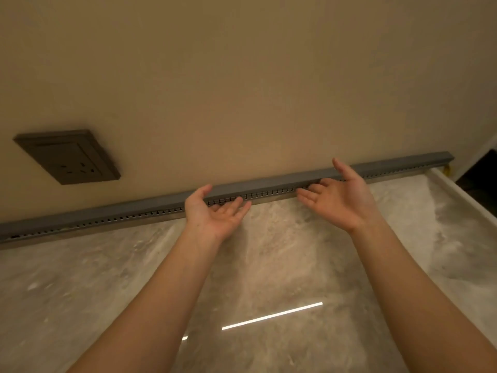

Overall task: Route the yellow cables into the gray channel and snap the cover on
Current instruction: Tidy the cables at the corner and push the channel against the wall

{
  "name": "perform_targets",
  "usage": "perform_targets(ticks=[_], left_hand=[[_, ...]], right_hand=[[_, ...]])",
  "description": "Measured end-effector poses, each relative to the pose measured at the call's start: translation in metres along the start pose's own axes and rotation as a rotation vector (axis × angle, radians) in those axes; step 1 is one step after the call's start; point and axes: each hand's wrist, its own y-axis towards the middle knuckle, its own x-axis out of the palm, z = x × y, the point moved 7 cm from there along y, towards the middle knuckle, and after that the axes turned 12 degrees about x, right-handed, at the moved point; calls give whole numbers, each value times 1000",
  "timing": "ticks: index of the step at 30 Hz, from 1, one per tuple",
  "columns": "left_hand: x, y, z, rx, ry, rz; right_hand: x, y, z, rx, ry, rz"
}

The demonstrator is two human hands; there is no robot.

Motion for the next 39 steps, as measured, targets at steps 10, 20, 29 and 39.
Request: perform_targets(ticks=[10,20,29,39], left_hand=[[25,4,-66,-211,120,-103],[30,23,-52,-255,-163,-111],[9,7,-34,-139,74,-148],[-69,-43,122,229,569,-76]], right_hand=[[-66,-27,-58,-278,189,409],[-39,-11,-91,-280,-43,210],[-52,-2,-74,-423,92,327],[34,21,72,-335,299,486]])
